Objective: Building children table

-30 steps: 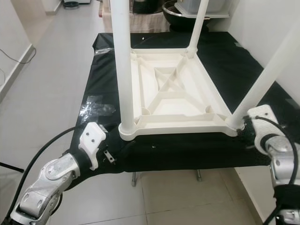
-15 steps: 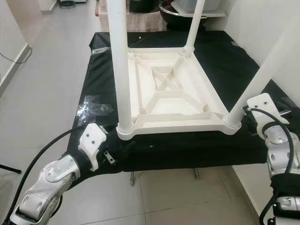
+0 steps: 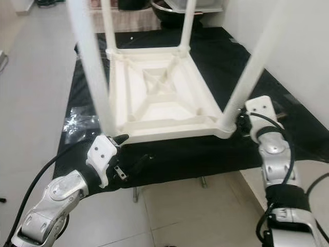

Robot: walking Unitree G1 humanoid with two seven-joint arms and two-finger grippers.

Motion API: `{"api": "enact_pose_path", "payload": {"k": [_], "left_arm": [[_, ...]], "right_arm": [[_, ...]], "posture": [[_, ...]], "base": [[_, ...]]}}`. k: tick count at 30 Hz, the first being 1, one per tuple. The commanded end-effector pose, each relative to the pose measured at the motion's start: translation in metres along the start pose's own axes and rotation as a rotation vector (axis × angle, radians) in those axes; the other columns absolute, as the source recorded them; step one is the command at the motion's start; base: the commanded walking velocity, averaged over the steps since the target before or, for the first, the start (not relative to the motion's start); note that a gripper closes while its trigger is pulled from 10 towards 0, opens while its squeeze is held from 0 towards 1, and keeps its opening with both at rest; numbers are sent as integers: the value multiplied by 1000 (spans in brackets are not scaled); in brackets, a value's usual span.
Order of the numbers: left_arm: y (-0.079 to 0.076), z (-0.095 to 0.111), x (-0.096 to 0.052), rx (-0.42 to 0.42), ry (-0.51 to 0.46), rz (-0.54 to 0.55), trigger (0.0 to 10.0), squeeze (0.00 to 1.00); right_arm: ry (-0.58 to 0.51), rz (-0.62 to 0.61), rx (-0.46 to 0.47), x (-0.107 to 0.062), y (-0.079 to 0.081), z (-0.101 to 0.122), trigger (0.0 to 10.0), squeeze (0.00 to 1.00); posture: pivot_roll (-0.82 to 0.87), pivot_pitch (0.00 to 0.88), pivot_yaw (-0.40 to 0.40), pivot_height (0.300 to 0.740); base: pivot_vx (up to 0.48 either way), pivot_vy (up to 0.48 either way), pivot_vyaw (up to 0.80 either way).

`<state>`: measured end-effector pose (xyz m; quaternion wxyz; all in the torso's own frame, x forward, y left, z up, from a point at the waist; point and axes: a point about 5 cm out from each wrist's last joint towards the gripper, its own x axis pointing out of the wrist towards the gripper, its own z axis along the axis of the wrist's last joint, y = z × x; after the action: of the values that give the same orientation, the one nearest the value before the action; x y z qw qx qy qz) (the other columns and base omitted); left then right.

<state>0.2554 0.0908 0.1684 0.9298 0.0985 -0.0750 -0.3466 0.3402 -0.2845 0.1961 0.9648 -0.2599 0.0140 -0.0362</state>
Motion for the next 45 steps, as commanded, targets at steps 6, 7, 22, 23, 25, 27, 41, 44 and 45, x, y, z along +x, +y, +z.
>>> {"api": "enact_pose_path", "payload": {"k": [6,7,22,23,25,27,41,44,45], "left_arm": [[-3,0,1,0,4,-2,10000,0],[-3,1,2,1,1,-3,10000,0],[-2,7,6,6,-29,27,10000,0],[-2,9,8,6,-38,38,10000,0],[-1,10,8,6,-45,45,10000,0],[0,13,10,6,-57,59,10000,0],[12,15,-2,-53,-61,122,10000,0],[12,13,-5,-74,-57,132,10000,0],[12,12,-7,-95,-58,146,10000,0]], "right_arm": [[-193,422,126,-16,83,39,10000,0],[-221,475,159,-21,95,46,10000,0],[-288,649,220,-38,133,67,10000,0],[-280,637,217,-37,130,66,10000,0],[-274,628,215,-36,128,65,10000,0],[-265,617,209,-35,125,63,10000,0],[-39,148,32,-2,48,25,10000,0],[-25,134,41,-1,46,23,10000,0],[-24,127,50,-1,46,22,10000,0]], "posture": [[43,166,-43,740],[43,165,-43,740],[42,165,-55,740],[40,166,-55,740],[40,166,-55,740],[39,167,-56,740],[59,158,-53,740],[63,156,-53,740],[68,156,-54,740]], "base": [[0,0,0],[0,0,0],[0,0,0],[0,0,0],[0,0,0],[0,0,0],[0,0,0],[0,0,0],[0,0,0]]}}
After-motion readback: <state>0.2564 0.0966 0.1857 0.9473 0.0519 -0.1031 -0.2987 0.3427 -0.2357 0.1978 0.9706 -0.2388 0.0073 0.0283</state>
